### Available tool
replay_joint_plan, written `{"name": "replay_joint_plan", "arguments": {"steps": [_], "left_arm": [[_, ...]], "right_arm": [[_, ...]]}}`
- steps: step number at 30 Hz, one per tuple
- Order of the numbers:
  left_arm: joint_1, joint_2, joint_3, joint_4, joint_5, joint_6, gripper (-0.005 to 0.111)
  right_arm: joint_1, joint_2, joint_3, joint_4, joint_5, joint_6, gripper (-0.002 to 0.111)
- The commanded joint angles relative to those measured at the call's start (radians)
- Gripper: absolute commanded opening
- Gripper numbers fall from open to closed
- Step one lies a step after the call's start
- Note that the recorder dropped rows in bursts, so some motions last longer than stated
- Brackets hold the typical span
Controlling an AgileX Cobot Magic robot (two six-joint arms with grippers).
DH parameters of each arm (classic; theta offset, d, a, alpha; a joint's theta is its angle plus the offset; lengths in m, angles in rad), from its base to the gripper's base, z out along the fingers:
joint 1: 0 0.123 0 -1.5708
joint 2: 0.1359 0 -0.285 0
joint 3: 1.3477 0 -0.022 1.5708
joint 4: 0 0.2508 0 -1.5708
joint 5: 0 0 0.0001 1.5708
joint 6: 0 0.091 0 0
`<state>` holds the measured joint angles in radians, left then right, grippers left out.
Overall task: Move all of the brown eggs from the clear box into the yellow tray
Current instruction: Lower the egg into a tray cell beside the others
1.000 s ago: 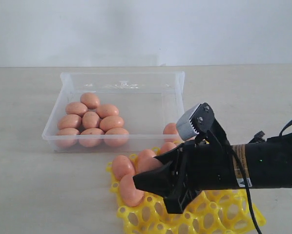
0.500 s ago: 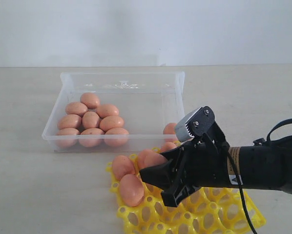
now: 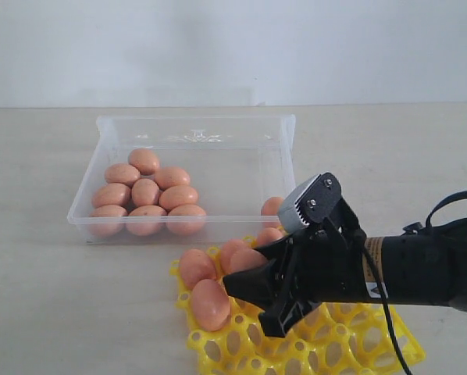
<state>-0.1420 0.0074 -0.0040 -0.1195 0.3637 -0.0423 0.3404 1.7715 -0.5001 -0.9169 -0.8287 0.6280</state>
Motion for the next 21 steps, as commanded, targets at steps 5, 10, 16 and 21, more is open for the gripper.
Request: {"name": "replay_joint_plan", "arguments": {"steps": [5,10,16,21], "left_arm": [[-0.002,0.004,0.004,0.004,-0.009,0.004,0.004],[-0.002,0.004,0.004,0.004,-0.009,0.004,0.004],[-0.002,0.004,0.004,0.004,-0.009,0.004,0.004],[-0.002,0.004,0.004,0.004,-0.009,0.004,0.004]], "right_arm": [[-0.003,0.000,-0.003,-0.064,-0.011,-0.004,0.000],[-0.003,0.000,-0.003,-0.066,-0.011,-0.004,0.007],[-0.003,0.000,-0.003,-0.066,0.003,-0.004,0.038],[-0.003,0.000,-0.003,-0.066,0.010,-0.004,0.038]]}}
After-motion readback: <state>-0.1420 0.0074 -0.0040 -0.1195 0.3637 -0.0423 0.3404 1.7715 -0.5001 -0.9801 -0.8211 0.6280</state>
